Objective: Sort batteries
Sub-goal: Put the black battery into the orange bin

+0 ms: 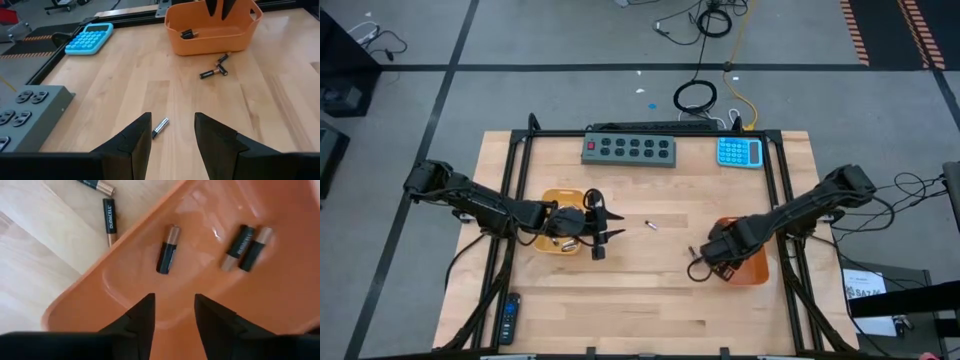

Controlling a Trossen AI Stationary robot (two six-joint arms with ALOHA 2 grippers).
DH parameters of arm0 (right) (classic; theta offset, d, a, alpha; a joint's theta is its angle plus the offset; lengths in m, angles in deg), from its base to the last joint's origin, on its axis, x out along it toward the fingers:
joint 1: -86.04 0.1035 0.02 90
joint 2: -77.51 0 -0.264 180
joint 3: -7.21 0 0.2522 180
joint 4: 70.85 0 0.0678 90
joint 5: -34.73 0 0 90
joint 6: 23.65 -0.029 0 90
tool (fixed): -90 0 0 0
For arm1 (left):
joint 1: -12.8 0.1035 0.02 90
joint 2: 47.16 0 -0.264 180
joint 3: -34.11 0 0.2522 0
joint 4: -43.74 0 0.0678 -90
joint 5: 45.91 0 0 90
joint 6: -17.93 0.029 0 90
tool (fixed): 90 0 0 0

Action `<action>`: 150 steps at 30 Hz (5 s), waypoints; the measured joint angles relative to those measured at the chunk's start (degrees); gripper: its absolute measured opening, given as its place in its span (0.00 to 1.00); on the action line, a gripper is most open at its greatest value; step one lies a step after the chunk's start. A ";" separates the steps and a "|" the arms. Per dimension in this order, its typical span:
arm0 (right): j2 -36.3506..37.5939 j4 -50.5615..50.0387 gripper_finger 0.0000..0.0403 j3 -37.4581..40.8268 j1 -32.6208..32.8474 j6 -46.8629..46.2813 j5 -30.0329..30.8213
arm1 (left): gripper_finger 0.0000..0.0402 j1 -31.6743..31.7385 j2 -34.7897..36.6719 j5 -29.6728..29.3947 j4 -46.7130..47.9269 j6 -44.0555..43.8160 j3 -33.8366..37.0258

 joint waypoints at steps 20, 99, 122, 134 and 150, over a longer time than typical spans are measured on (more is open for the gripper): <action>-24.20 0.78 0.31 -23.05 -4.69 27.90 5.81 | 0.40 -0.70 0.00 0.02 0.67 -0.80 0.00; -2.30 8.09 0.30 -6.20 8.26 -7.82 20.06 | 0.40 -3.52 -11.06 0.61 -16.68 4.25 0.07; -20.87 12.42 0.29 -12.28 0.49 29.16 12.07 | 0.40 -4.27 -11.08 1.14 -15.43 2.82 0.04; -20.90 17.37 0.29 -7.44 0.65 34.07 10.75 | 0.40 -4.27 -11.08 1.14 -15.41 2.77 0.02; -20.72 19.35 0.02 -6.35 -0.47 36.33 10.60 | 0.40 -4.27 -11.10 1.14 -14.58 2.73 0.00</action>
